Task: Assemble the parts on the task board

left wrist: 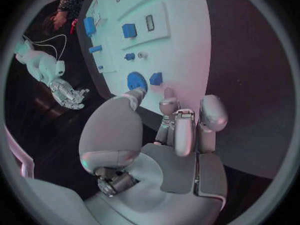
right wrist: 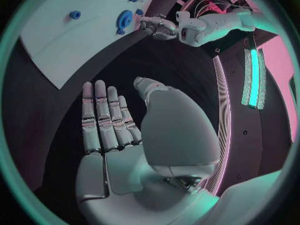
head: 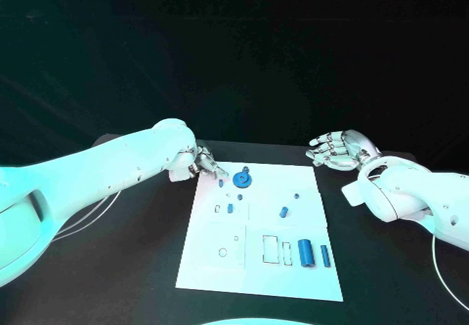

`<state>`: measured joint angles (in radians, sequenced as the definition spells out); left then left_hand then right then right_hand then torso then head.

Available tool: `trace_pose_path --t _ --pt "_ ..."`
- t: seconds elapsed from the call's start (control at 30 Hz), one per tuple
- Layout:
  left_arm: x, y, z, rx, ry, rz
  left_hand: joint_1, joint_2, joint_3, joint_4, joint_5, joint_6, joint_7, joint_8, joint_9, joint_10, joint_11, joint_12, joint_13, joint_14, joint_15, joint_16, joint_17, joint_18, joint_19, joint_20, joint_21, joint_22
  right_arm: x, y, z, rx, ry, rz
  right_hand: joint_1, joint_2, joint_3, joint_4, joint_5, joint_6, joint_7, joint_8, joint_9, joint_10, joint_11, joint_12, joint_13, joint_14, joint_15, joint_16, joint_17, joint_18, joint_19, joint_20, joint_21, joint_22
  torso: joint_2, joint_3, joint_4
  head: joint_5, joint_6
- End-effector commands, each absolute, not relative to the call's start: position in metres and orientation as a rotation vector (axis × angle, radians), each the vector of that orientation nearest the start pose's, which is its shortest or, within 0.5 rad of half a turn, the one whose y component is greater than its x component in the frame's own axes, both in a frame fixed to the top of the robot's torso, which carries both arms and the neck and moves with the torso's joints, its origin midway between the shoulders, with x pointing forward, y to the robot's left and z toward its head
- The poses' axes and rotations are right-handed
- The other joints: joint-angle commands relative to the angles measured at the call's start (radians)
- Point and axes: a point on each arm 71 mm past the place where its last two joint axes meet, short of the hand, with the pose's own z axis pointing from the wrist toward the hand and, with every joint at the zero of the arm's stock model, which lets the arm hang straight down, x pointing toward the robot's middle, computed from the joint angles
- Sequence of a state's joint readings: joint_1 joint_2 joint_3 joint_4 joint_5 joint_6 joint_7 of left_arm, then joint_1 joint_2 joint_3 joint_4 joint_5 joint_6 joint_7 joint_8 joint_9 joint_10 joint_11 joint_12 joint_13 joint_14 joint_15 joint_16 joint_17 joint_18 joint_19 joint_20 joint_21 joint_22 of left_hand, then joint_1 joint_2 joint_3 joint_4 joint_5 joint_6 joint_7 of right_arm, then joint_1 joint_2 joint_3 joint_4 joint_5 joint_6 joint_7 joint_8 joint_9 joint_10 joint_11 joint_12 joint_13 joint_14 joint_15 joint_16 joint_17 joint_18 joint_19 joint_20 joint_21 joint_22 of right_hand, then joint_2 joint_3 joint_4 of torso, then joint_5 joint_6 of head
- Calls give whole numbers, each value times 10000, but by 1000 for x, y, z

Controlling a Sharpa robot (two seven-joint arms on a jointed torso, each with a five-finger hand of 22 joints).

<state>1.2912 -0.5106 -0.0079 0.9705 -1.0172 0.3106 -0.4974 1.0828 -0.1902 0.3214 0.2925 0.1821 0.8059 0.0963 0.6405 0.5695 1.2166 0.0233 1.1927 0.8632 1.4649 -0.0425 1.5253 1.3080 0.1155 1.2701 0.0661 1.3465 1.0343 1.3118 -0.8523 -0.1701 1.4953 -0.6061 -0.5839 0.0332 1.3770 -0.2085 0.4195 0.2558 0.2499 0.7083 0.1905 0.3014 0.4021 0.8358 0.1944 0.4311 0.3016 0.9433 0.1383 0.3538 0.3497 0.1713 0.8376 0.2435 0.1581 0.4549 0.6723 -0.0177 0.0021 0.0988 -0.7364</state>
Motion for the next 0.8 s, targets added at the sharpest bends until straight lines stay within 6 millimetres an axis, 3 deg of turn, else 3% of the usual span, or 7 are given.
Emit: trace_pose_path --t 0.03,0.2,0.47,0.8 --pt "574 200 -205 -2784 23934 -3465 42 85 -61 -10 7 59 34 -53 -13 -82 11 -37 -15 716 53 -45 1511 -85 -57 35 -36 -9 502 -235 -172 7158 14892 9632 -145 31 167 -222 -26 72 706 -129 -252 281 22 -492 -814 25 122 -598 -470 118 -238 222 -571 -592 1 -2 -1 9 0" --pt "574 198 -207 -2690 24006 -3412 178 156 -66 -18 12 117 35 -79 -43 -109 15 -31 -26 711 59 -44 1509 -83 -69 47 -37 -7 502 -236 -171 7340 14614 9807 -304 82 367 -493 -22 213 724 -339 -564 543 43 -956 -1582 159 187 -1086 -919 121 -357 328 -934 -1161 4 -3 5 5 -18" --pt "574 195 -209 -2607 24081 -3392 432 356 -12 -20 41 205 39 -138 -103 -128 17 -11 -37 714 65 -32 1529 -80 -84 61 -35 -4 502 -237 -171 7635 14432 9888 -326 120 473 -602 -17 273 751 -397 -655 634 56 -1065 -1785 241 192 -1208 -1034 124 -345 327 -937 -1324 5 -4 4 -3 -39" --pt "573 194 -211 -2511 24251 -3336 587 440 34 -30 40 272 30 -152 -128 -118 9 16 -18 715 61 -27 1537 -86 -70 66 -17 32 502 -238 -171 7753 14431 9916 -394 122 548 -697 -19 274 777 -475 -750 676 82 -1165 -1971 273 214 -1343 -1150 118 -345 345 -939 -1481 -4 -7 11 -41 -60"
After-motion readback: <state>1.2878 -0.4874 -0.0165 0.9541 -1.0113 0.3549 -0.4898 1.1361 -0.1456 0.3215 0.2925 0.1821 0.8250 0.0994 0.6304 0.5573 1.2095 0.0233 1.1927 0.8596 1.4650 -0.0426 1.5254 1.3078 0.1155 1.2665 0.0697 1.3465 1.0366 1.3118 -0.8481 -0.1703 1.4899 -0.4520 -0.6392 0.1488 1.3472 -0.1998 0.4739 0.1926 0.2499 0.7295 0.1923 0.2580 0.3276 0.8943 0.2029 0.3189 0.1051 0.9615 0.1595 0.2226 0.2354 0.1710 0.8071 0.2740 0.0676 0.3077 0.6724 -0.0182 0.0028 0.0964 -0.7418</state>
